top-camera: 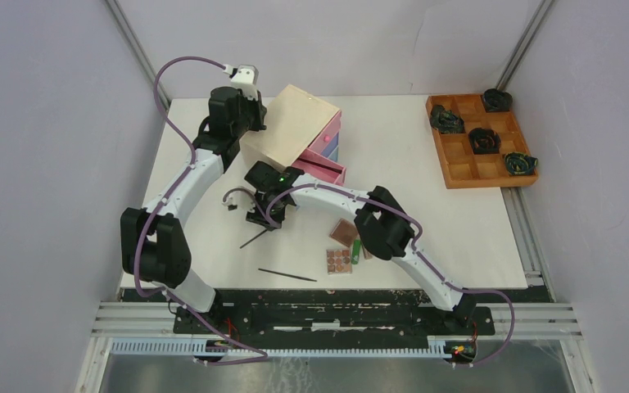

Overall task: Organize the makeup
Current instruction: Pick up the makeup brush from the center of the board.

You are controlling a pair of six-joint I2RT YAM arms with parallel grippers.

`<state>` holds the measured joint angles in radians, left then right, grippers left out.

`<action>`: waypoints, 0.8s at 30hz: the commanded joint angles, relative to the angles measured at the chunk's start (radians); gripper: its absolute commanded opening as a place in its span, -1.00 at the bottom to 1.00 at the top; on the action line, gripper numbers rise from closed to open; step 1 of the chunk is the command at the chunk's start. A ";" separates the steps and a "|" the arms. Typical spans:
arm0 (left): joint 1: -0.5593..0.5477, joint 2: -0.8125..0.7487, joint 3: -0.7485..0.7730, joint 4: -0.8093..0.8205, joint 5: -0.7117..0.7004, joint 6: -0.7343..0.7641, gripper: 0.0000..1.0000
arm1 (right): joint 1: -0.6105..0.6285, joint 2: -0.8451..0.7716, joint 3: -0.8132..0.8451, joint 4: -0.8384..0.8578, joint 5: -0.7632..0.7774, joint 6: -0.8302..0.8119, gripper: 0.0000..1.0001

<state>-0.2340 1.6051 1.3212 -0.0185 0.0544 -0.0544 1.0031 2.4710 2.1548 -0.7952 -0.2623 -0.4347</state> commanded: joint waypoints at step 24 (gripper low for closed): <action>0.019 0.061 -0.071 -0.285 -0.045 -0.010 -0.94 | 0.039 -0.396 -0.467 -0.016 0.009 0.159 -0.98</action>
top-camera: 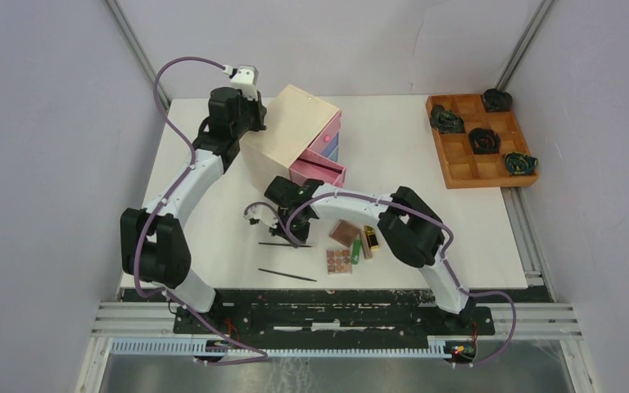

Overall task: Organize the makeup
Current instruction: Pick up the makeup brush from the center of the board, then place the makeup brush in the drawer.

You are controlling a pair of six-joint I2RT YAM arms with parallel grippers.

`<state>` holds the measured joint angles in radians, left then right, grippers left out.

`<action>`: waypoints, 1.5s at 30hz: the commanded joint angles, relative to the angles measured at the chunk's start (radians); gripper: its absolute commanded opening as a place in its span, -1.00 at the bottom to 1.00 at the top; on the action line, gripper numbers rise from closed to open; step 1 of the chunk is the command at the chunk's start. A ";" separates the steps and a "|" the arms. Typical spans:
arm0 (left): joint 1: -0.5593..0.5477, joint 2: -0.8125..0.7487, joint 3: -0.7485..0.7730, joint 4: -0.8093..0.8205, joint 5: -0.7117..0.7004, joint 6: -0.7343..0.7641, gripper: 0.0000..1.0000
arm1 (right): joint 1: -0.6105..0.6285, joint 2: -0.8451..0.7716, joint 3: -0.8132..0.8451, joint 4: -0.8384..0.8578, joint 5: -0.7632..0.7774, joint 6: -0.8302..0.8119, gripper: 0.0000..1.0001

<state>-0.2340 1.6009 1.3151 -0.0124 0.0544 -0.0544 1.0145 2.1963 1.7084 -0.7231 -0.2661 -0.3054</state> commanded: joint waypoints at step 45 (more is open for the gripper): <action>0.019 0.055 -0.064 -0.294 -0.012 -0.011 -0.94 | -0.123 -0.302 0.551 -0.649 0.556 -0.039 -0.98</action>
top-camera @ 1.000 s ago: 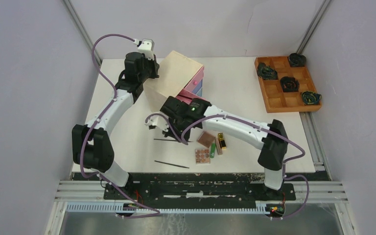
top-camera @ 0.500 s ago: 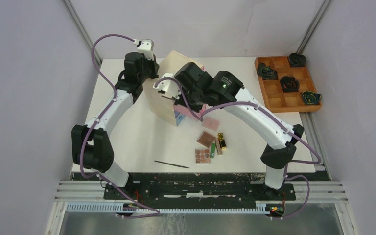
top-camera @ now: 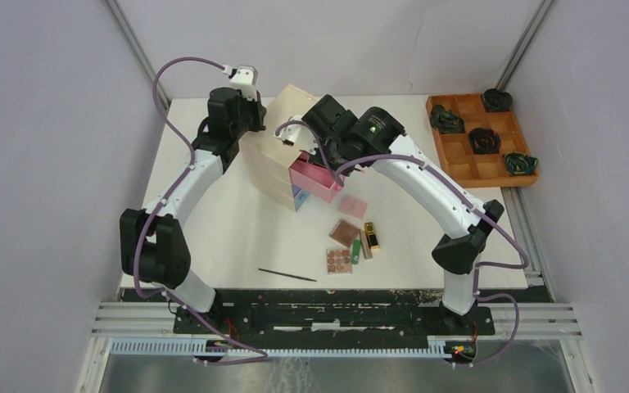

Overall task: Organize the makeup
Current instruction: Place the makeup brush in the drawer.

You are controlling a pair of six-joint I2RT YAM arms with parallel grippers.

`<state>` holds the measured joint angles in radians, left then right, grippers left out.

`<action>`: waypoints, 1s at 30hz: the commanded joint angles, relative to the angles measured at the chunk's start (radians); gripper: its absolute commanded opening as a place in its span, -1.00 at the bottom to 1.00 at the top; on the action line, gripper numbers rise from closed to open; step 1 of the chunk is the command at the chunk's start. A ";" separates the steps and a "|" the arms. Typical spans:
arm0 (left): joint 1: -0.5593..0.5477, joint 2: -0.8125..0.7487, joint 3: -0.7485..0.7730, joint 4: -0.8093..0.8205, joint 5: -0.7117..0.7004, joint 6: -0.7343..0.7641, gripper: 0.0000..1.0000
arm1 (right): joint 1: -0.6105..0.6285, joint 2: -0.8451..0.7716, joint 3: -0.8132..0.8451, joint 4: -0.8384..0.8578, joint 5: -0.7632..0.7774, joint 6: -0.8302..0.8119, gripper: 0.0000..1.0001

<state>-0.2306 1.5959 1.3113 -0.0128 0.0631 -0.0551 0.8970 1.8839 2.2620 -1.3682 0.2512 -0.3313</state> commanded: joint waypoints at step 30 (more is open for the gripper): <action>0.016 0.046 -0.061 -0.288 -0.003 -0.014 -0.94 | 0.007 0.119 0.156 -0.096 0.090 -0.048 -0.99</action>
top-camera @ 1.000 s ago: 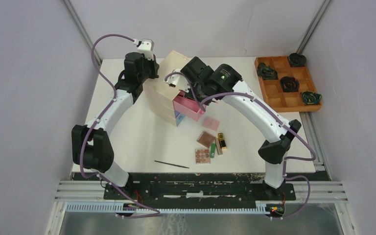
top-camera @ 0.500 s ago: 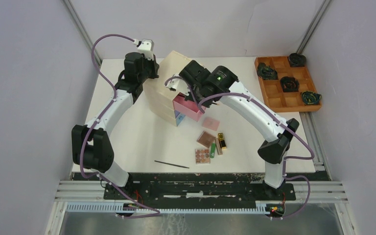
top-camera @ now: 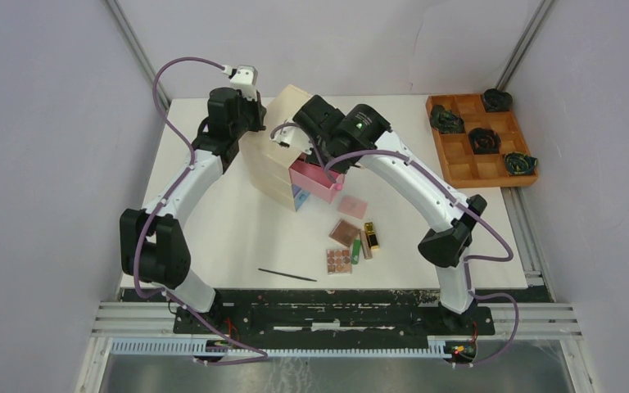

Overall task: Organize the makeup
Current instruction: Place the makeup brush in the drawer.

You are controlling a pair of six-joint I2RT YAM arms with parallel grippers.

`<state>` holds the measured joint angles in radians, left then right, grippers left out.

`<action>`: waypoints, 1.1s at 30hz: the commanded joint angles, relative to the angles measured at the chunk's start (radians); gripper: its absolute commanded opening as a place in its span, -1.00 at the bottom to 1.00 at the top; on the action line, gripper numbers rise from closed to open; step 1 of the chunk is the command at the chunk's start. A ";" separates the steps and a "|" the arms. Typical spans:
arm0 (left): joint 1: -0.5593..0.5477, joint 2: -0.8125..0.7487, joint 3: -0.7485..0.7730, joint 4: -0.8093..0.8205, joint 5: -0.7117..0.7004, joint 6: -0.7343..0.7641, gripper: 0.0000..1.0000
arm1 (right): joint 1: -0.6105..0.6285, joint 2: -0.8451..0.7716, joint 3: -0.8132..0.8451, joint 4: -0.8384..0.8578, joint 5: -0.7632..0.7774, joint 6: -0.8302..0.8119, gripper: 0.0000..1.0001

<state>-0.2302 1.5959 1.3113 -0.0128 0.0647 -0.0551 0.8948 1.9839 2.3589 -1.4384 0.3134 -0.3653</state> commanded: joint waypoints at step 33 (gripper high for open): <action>0.017 0.033 -0.063 -0.283 0.004 -0.016 -0.94 | 0.046 0.059 0.097 -0.036 0.071 -0.021 -0.99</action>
<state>-0.2264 1.5925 1.3113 -0.0166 0.0746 -0.0551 0.9237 2.0094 2.3791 -1.4765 0.3550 -0.3740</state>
